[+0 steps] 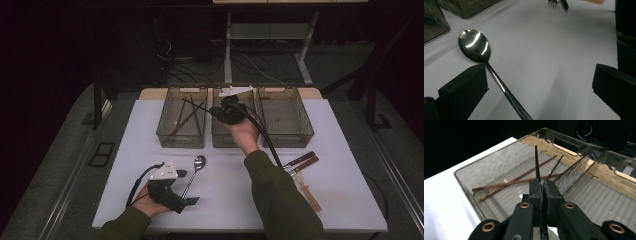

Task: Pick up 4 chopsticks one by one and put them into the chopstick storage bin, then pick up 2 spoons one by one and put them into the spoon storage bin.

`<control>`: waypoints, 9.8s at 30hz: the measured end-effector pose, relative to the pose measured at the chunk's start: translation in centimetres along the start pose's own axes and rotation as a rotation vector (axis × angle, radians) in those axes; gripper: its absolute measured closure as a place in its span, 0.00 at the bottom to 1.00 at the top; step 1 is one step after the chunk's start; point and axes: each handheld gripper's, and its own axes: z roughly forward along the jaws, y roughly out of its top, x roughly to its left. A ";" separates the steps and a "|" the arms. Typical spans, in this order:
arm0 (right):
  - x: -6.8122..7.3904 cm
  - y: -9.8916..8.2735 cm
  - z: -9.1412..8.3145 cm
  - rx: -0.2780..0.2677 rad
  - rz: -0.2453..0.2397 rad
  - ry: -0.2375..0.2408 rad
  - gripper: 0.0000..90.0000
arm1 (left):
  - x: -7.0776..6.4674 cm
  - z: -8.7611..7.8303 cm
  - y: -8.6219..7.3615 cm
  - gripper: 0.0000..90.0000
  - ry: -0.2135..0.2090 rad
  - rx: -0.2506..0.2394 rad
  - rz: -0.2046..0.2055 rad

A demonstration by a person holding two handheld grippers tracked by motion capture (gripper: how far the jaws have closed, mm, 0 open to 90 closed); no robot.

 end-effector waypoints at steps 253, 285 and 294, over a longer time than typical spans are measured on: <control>-5.3 -18.8 -22.6 0.188 0.025 -0.034 0.87 | 0.0 0.2 0.0 0.00 0.031 0.022 -0.002; -5.1 -13.2 -18.6 0.101 -0.021 0.002 0.87 | 0.2 0.1 -0.1 0.00 0.027 0.018 0.004; -5.0 -11.7 -16.8 0.084 -0.026 0.014 0.87 | 0.2 0.1 -0.1 0.00 0.024 0.019 0.006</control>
